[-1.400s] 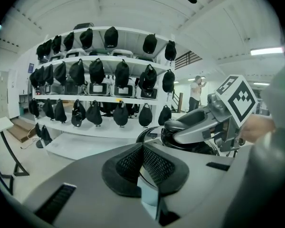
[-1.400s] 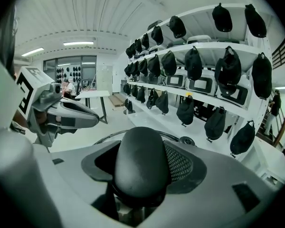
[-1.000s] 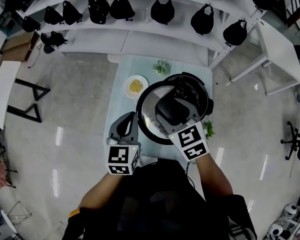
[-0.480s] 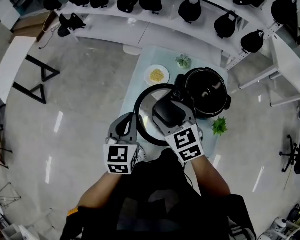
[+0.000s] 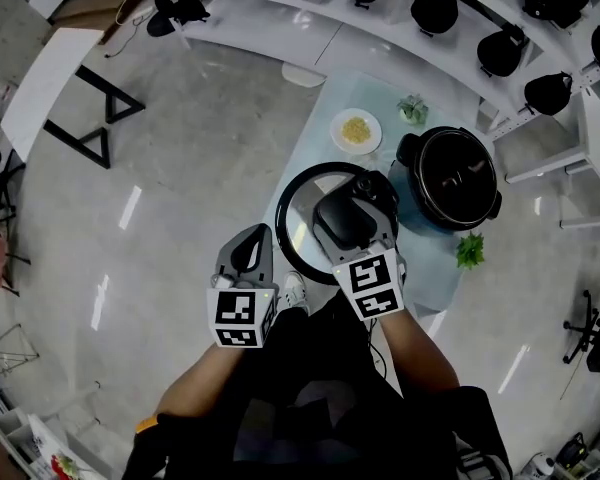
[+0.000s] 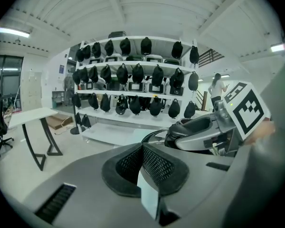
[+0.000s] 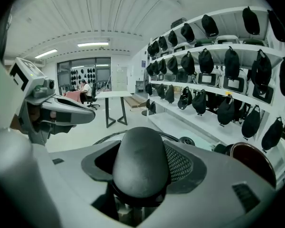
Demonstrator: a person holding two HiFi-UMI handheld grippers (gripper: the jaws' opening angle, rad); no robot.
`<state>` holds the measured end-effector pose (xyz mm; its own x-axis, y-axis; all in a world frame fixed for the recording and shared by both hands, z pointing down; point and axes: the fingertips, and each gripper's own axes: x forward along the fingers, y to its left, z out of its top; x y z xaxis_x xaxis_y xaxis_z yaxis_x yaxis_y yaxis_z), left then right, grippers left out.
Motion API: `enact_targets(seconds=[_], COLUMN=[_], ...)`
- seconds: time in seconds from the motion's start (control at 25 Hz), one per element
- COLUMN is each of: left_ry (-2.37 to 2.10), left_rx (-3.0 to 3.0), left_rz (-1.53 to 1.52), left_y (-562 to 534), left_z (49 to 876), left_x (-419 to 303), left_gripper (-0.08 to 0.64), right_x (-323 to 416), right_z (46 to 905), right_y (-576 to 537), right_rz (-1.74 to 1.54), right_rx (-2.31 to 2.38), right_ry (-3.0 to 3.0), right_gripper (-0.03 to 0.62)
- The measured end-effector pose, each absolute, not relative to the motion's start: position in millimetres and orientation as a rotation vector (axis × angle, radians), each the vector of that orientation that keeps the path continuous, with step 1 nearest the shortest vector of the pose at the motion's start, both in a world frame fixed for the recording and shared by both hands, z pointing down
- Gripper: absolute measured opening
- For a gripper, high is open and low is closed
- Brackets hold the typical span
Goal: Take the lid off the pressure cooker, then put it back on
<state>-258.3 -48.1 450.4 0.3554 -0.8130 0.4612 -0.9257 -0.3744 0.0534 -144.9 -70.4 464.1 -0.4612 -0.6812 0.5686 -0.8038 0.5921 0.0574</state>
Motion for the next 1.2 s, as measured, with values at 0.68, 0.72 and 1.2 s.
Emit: enact_targets(seconds=[0.68,0.72,1.2], left_ry=[-1.502,-1.499,-1.495], left_rx=[2.22,2.216,2.135], left_rz=[0.676,0.682,0.724], left_y=[-47,-48,-41], left_z=[534,538,568], left_x=[-266,-266,-274], left_gripper=[0.008,0.008,0.008], right_x=[-140,-140,-135], right_z=[586,593,646], right_y=[-120,-122,-133], right_rz=[0.334,0.335,0.372], right_rx=[1.236,1.234,1.221], right_ry=[-2.169,-2.165,-2.11], right_gripper=[0.295,0.295,0.295])
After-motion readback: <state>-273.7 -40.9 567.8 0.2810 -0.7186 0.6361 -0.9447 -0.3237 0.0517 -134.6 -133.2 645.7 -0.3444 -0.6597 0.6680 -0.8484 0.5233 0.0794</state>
